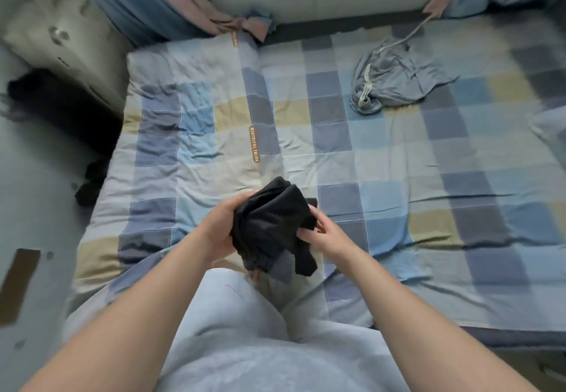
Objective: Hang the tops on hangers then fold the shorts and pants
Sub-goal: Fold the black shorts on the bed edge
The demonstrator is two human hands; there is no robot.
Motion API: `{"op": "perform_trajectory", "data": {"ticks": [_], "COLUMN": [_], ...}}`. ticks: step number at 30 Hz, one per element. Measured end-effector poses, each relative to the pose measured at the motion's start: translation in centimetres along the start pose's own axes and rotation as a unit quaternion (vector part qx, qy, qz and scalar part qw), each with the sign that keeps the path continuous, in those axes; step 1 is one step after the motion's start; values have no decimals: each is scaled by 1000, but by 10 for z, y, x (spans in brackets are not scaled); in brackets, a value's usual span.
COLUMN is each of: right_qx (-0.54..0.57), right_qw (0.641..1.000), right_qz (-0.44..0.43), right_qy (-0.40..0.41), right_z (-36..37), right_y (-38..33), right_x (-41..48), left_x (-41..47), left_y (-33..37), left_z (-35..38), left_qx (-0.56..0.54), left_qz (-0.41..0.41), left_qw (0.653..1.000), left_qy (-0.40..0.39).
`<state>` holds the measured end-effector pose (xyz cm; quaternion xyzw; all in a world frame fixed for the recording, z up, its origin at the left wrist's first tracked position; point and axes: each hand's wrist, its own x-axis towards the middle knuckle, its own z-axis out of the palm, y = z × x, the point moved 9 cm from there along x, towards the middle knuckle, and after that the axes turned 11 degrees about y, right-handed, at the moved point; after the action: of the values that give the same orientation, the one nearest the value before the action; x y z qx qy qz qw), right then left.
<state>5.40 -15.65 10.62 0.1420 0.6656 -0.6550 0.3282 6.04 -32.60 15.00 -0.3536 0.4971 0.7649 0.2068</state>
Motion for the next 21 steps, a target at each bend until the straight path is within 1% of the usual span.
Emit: {"op": "perform_trajectory", "data": {"ticks": [1, 3, 5, 6, 9, 11, 13, 15, 17, 19, 20, 21], "right_qx": [1, -34, -83, -114, -183, -188, -179, -185, -235, -266, -267, -266], "right_qw": [1000, 999, 993, 985, 946, 923, 906, 905, 902, 892, 891, 890], "right_qz": [-10, -31, -67, -87, -153, -203, -255, -289, -310, -336, -347, -354], "right_qy": [-18, -10, 47, 91, 219, 266, 287, 252, 189, 141, 122, 107], "right_z": [0, -8, -26, -40, -79, -89, -86, -63, -23, 21, 42, 61], "right_y": [-7, -19, -33, -40, -68, -95, -126, -154, -176, -193, -200, -207], "right_x": [-19, -53, -82, -93, -128, -157, -184, -204, -218, -231, -237, -242], "left_x": [-17, -46, -67, -75, -93, -105, -117, -132, -147, -167, -178, -190], "left_y": [6, 21, 35, 42, 61, 73, 85, 95, 103, 105, 104, 102], "left_z": [11, 30, 42, 45, 40, 28, 12, -1, -7, -4, 0, 5], "left_qx": [-6, -31, -47, -49, -25, 14, 88, 176, 241, 306, 349, 397], "left_qz": [7, 25, 53, 69, 120, 144, 168, 198, 226, 244, 257, 274], "left_qw": [1000, 999, 997, 996, 992, 987, 976, 956, 938, 920, 901, 873], "left_qy": [-10, -25, -21, -9, 39, 71, 109, 128, 102, 25, -27, -75]}}
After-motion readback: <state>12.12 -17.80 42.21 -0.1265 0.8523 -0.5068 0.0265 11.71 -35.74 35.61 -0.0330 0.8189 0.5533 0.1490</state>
